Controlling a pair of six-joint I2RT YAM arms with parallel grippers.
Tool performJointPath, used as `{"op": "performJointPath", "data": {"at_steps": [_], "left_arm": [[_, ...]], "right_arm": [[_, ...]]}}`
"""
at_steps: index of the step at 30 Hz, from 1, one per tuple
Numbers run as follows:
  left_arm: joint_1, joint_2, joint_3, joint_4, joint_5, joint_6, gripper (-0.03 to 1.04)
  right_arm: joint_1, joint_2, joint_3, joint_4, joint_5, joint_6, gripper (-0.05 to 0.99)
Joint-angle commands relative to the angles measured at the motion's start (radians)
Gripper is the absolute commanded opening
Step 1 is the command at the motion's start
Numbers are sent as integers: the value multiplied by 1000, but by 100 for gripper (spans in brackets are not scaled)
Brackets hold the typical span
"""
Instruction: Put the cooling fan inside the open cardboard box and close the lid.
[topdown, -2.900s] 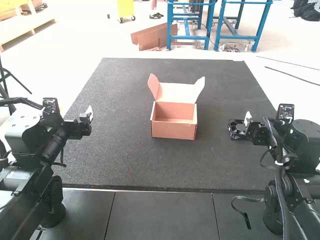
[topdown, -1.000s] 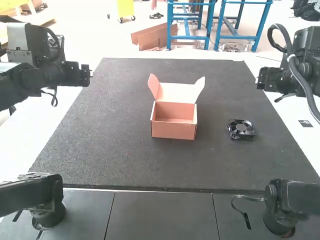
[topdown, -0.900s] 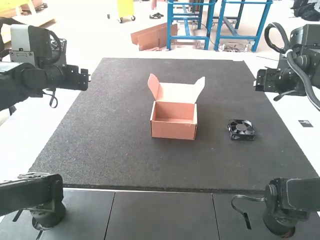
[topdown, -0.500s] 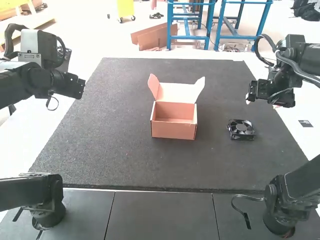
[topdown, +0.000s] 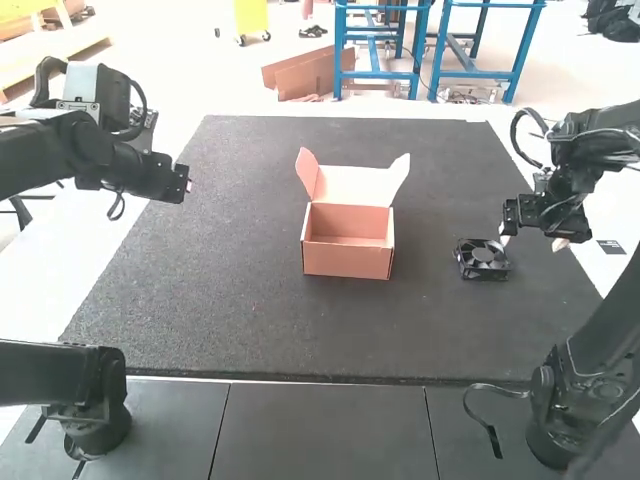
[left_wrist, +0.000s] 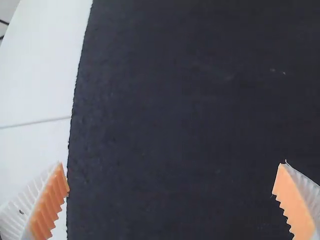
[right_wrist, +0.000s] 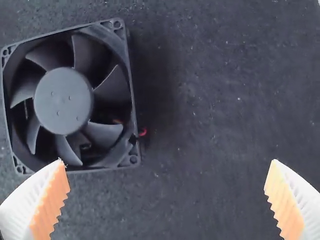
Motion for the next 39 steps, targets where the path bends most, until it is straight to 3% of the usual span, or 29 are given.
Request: {"op": "performJointPath", "data": {"at_steps": [1, 10, 28, 32, 36, 38, 39], "left_arm": [[3, 8, 49, 7, 30, -26, 97], [3, 8, 52, 8, 30, -27, 97], [3, 17, 52, 16, 29, -29, 97], [3, 17, 61, 5, 29, -29, 97], [3, 17, 76, -6, 29, -29, 97], [3, 17, 78, -9, 29, -29, 97], [3, 17, 79, -12, 27, -29, 97]], "right_arm": [[-5, 19, 41, 19, 11, -27, 90], [-8, 129, 62, 86, 57, -15, 90], [-2, 258, 62, 138, 77, -9, 89], [-2, 283, 62, 131, 71, -1, 67], [-5, 290, 62, 126, -18, 25, 16], [-2, 290, 64, 126, -45, 37, -2], [-2, 289, 64, 123, -53, 46, -1]]}}
